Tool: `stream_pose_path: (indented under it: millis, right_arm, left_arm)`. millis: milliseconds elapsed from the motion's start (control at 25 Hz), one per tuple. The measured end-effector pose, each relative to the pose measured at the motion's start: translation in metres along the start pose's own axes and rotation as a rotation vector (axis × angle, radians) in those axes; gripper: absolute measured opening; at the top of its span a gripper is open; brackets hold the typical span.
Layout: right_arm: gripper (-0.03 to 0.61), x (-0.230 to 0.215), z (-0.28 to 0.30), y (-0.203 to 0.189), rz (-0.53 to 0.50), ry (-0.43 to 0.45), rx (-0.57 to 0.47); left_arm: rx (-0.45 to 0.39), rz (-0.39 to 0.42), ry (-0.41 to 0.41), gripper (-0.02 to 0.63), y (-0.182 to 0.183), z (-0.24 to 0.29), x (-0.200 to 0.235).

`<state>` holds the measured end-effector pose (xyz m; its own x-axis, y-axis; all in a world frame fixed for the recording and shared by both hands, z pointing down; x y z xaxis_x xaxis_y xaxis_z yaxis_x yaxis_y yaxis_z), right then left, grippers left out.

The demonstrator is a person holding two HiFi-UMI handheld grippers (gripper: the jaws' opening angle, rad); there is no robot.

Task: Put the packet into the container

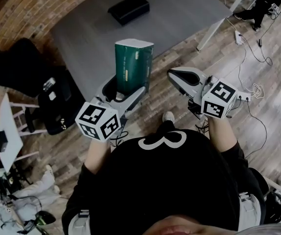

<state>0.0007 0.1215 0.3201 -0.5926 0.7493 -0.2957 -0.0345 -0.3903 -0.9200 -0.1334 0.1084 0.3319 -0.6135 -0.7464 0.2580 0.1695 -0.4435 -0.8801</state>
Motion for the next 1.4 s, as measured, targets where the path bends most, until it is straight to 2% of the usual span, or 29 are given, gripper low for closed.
stream_pose_path:
  millis: [440, 960, 1120, 1400]
  right_arm:
    - [0.002, -0.090, -0.030, 0.025, 0.011, 0.042, -0.007]
    - [0.002, -0.155, -0.015, 0.025, 0.053, 0.050, 0.017]
    - [0.002, -0.184, 0.003, 0.028, 0.079, 0.045, 0.035]
    - [0.002, -0.232, 0.051, 0.063, 0.092, 0.036, 0.043]
  left_arm:
    - [-0.016, -0.009, 0.033, 0.413, 0.045, 0.087, 0.000]
    - [0.022, -0.003, 0.057, 0.413, 0.054, 0.141, 0.028]
    - [0.039, -0.015, 0.060, 0.413, 0.062, 0.164, 0.055]
    - [0.065, -0.001, 0.071, 0.413, 0.095, 0.195, 0.117]
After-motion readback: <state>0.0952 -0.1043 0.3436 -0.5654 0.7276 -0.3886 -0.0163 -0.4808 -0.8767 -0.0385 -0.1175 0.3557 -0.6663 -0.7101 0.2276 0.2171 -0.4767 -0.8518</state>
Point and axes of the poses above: the fingertips, and each gripper's own axes: z forward along the fingers, x to its left, y out of its top, the point moved 2 cm from there along -z, backward along the fingers, and after that the axes turned 8 degrees about x, right-handed, at the moved point
